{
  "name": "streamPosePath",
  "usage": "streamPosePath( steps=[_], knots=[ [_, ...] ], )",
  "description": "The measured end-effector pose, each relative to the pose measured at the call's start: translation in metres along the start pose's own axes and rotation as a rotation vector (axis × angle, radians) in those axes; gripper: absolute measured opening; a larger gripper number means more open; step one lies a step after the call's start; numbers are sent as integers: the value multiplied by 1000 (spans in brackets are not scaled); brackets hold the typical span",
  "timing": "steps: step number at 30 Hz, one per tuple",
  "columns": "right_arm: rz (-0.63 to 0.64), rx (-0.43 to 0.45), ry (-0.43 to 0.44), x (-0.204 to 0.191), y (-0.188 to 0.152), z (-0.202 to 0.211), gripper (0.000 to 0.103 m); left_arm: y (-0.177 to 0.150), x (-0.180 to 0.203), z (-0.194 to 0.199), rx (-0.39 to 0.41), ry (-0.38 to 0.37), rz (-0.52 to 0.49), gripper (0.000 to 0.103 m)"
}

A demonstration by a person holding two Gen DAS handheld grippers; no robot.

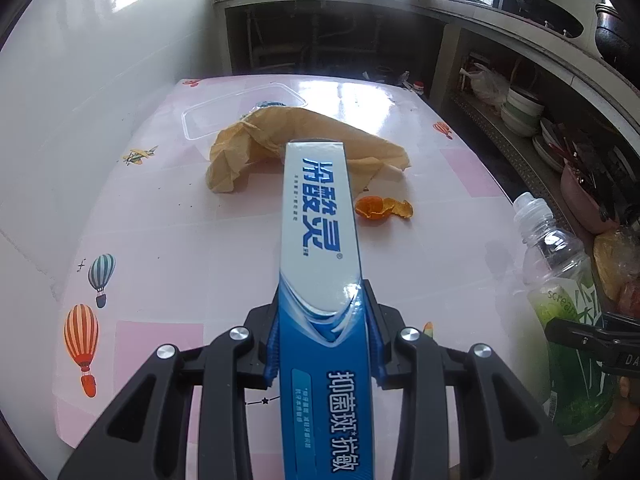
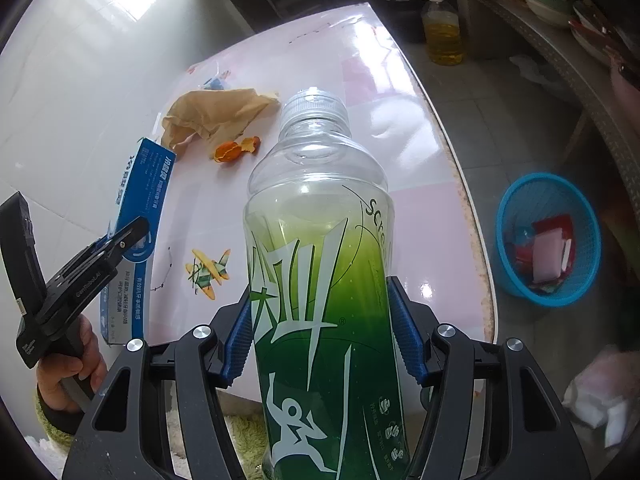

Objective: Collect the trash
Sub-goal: 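Hold the toothpaste box in the left tool and the bottle in the right tool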

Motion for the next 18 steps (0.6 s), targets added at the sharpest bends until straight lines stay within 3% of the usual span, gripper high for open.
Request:
streamPosePath(
  steps=[18],
  knots=[
    [-22, 14, 20, 8, -2, 5, 58, 3, 13, 2, 0, -30, -36, 33]
  ],
)
Point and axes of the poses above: each gripper's, at about its wrist camera, not at the fingertips, and z roughly against the way its jaws point, x to its right, y to its top, the point moved 10 cm from there along -z, roughly the way its jaws point, and after that the axes turned 13 degrees about -x, right-handed, at the moved point
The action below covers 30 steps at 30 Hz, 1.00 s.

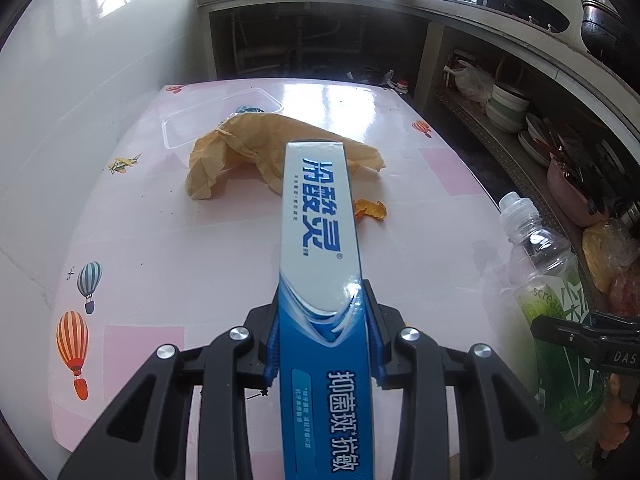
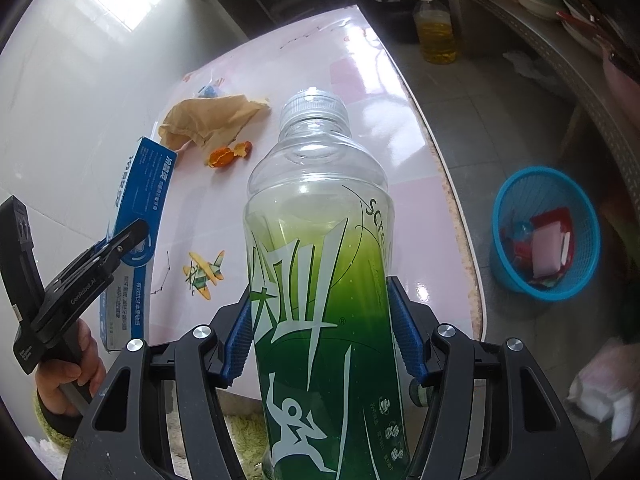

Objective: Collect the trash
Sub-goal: 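Hold the toothpaste box in the left tool and the bottle in the right tool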

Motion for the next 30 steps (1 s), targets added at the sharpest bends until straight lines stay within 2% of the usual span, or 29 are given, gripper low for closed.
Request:
streamPosePath(
  steps=[30],
  knots=[
    [-4, 2, 0, 3, 0, 1, 58, 0, -1, -1, -2, -2, 2, 33]
  ],
)
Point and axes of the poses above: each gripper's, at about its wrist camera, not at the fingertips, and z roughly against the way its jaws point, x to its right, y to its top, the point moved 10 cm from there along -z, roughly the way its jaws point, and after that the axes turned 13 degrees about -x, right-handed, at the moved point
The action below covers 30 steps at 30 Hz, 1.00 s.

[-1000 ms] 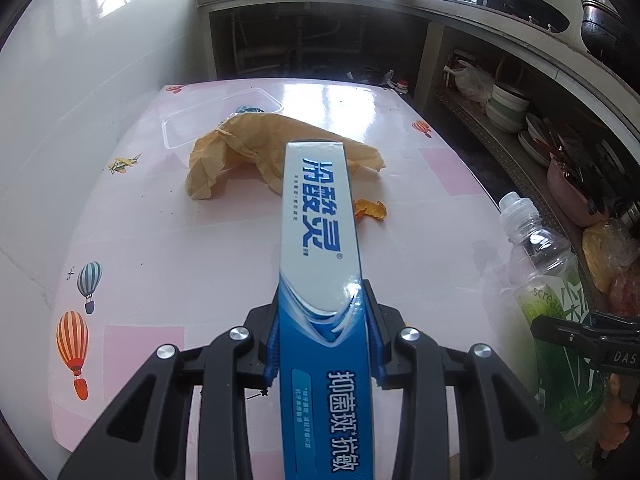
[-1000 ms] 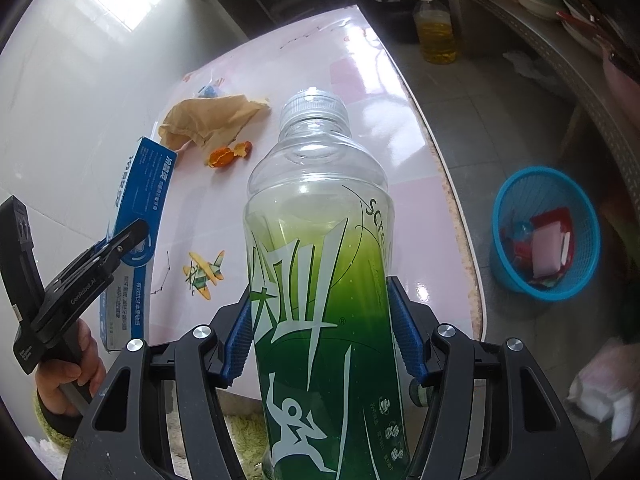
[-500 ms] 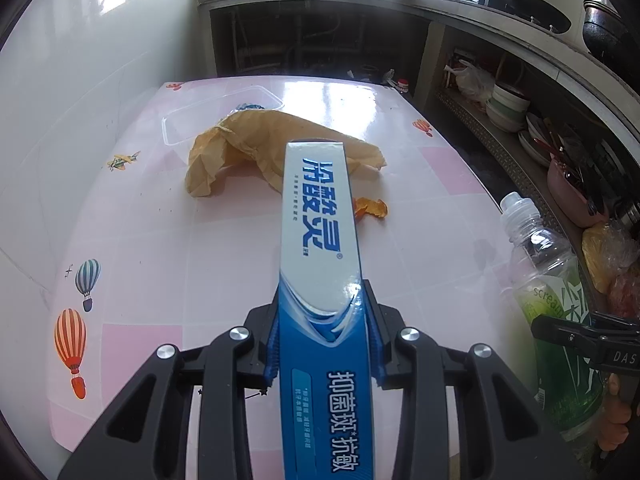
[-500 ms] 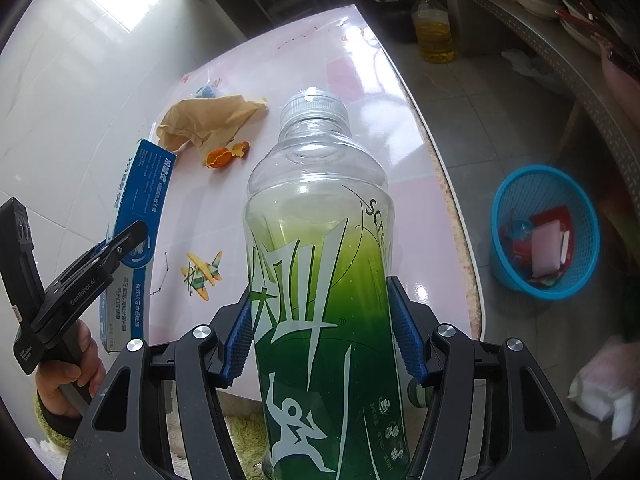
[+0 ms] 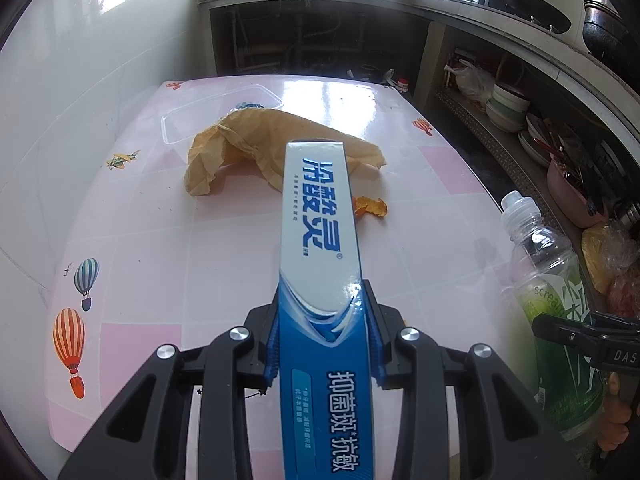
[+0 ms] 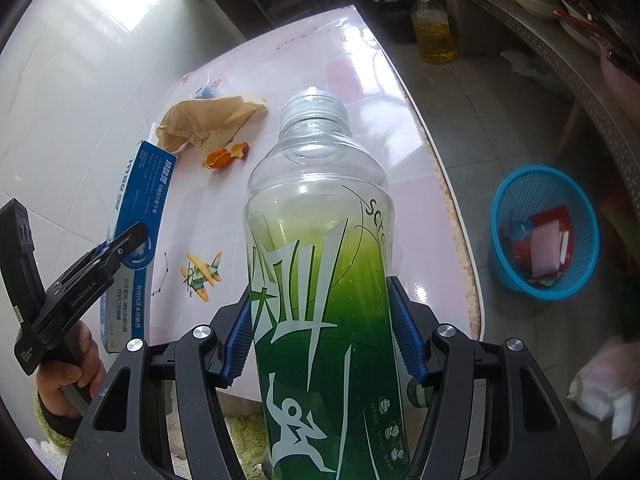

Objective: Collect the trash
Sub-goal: 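Hold the toothpaste box in the left tool and the bottle in the right tool, then carry the toothpaste box and bottle over the wastebasket and release both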

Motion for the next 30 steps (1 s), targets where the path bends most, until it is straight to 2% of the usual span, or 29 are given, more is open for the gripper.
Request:
streamPosePath(
  steps=[8, 16, 20, 25, 30],
  knots=[
    [-14, 23, 9, 8, -1, 8, 58, 1, 6, 0, 6, -11, -16, 33],
    [-71, 97, 30, 37, -1, 38, 58, 15, 49, 11, 29, -59, -88, 33],
    [-153, 161, 0, 78, -5, 68, 58, 29, 89, 17, 35, -131, -145, 33],
    [-317, 225, -63, 155, -34, 103, 58, 44, 159, 26, 32, -249, -245, 33],
    [-492, 216, -125, 226, -77, 108, 58, 47, 238, 15, -50, -377, -336, 33]
  ],
)
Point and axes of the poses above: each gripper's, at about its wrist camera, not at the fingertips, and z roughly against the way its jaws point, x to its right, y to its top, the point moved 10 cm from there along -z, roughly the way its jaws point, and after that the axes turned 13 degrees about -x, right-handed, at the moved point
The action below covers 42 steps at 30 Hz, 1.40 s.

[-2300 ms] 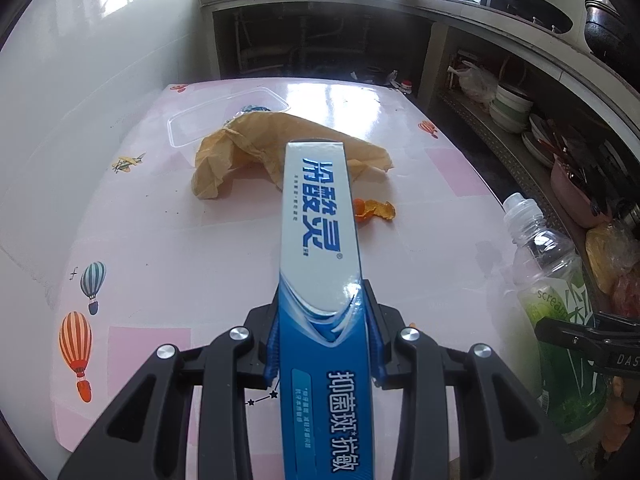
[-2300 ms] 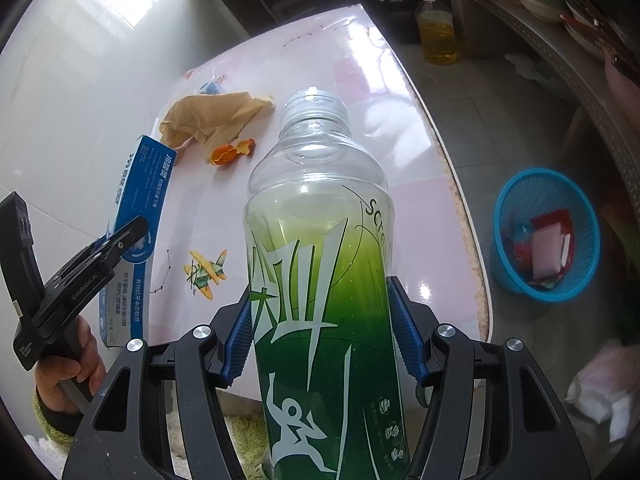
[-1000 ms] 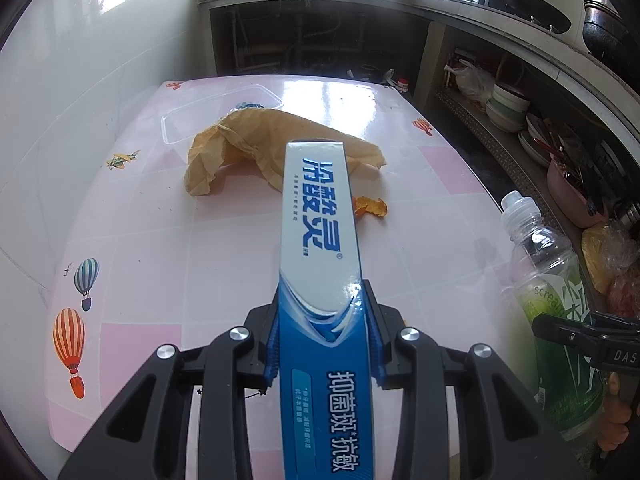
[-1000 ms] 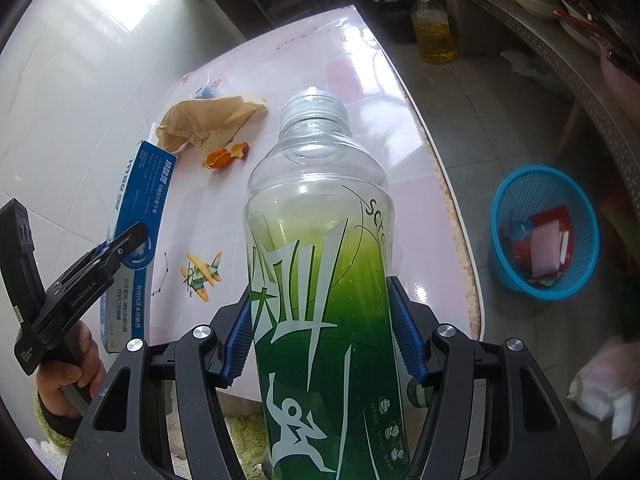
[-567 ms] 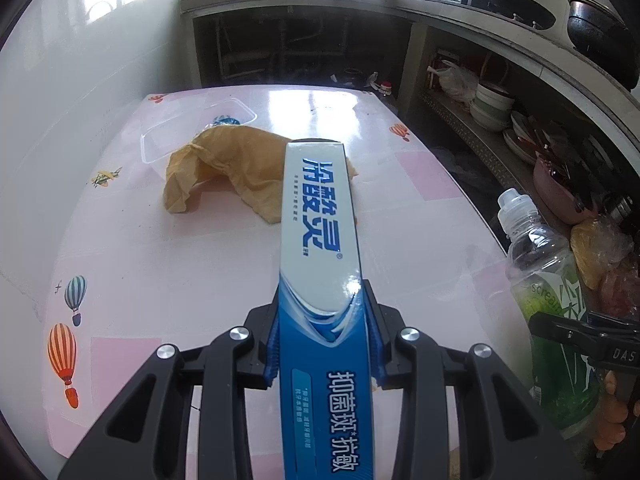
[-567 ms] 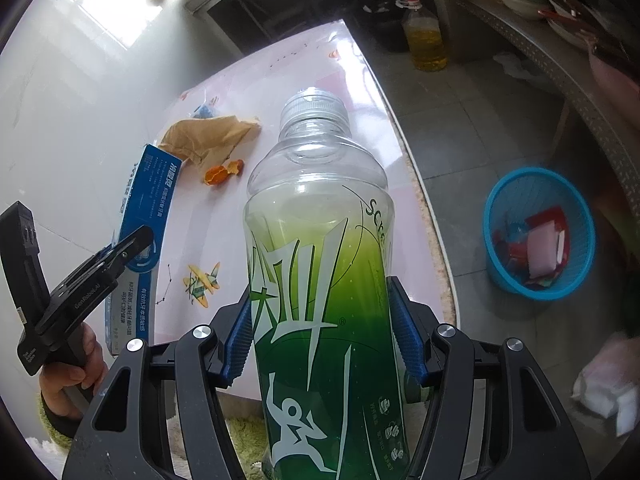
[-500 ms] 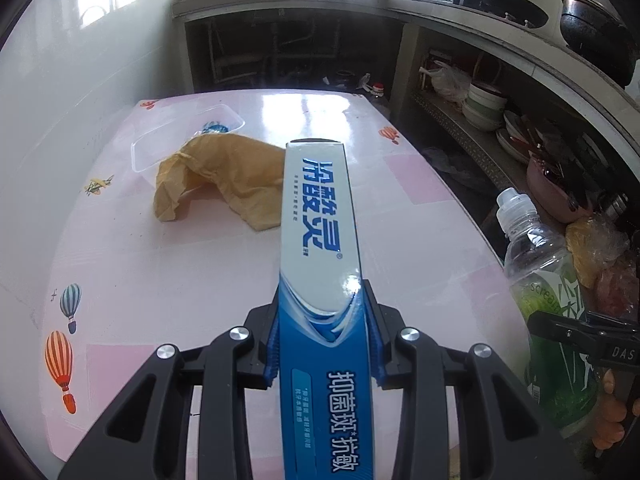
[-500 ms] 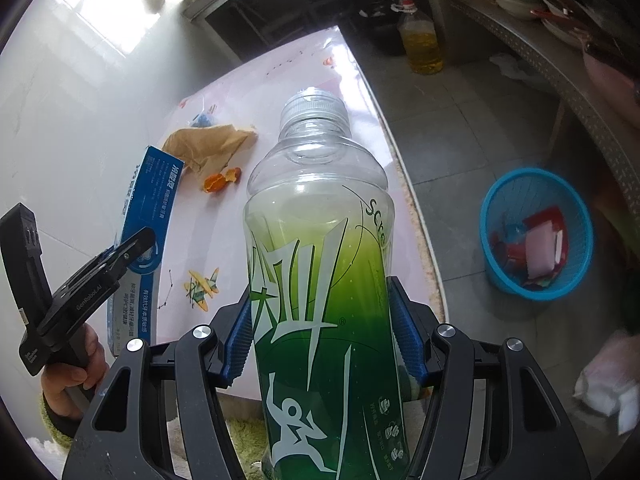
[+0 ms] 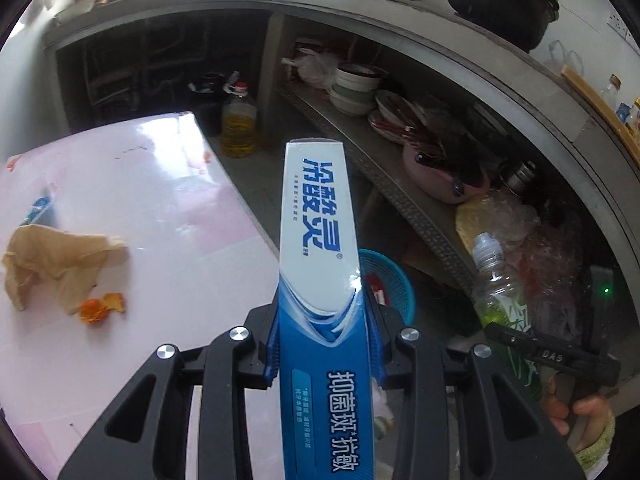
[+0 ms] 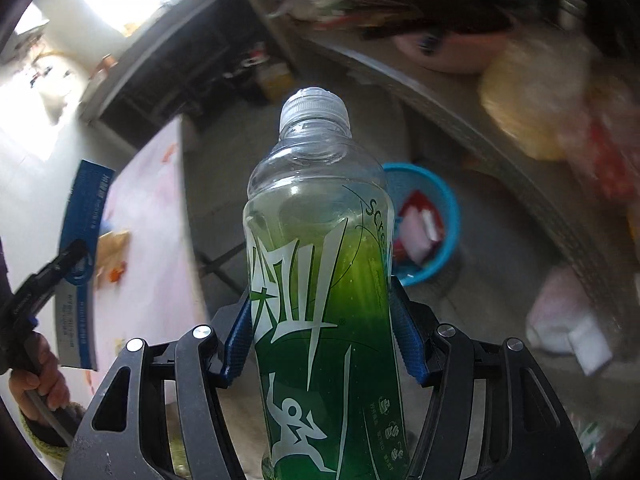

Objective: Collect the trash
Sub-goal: 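Carry the toothpaste box and bottle over the wastebasket and release both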

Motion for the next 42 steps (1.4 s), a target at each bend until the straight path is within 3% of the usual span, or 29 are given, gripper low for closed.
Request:
streamPosePath(
  steps=[4, 8, 14, 16, 17, 20, 22, 26, 31, 37, 42],
  knots=[
    [-87, -46, -1, 38, -9, -17, 58, 9, 47, -49, -112, -91, -35, 33],
    [-143, -114, 59, 51, -10, -48, 58, 11, 75, -108, -275, -145, -12, 33],
    [-155, -169, 123, 44, 37, -96, 59, 42, 104, -183, -370, -67, -55, 34],
    [-153, -151, 148, 40, 64, -117, 62, 57, 109, -201, -367, -60, -65, 50],
    [-152, -143, 152, 41, 71, -125, 68, 64, 110, -206, -351, -52, -66, 64],
    [-174, -126, 85, 53, 88, -151, 73, 65, 98, -206, -332, -28, -42, 65],
    [-208, -123, 87, 56, 85, -155, 73, 57, 91, -199, -336, -56, -3, 65],
    [-218, -113, 108, 50, 63, -149, 73, 41, 71, -177, -307, -17, 0, 65],
    [-220, -131, 107, 46, 31, -138, 73, 23, 62, -147, -270, -26, -29, 65],
    [-156, -131, 56, 34, 15, -123, 73, 10, 51, -100, -198, -63, -15, 65],
    [-73, -103, 38, 18, 4, -102, 73, 5, 39, -59, -110, -39, -28, 67]
  ],
)
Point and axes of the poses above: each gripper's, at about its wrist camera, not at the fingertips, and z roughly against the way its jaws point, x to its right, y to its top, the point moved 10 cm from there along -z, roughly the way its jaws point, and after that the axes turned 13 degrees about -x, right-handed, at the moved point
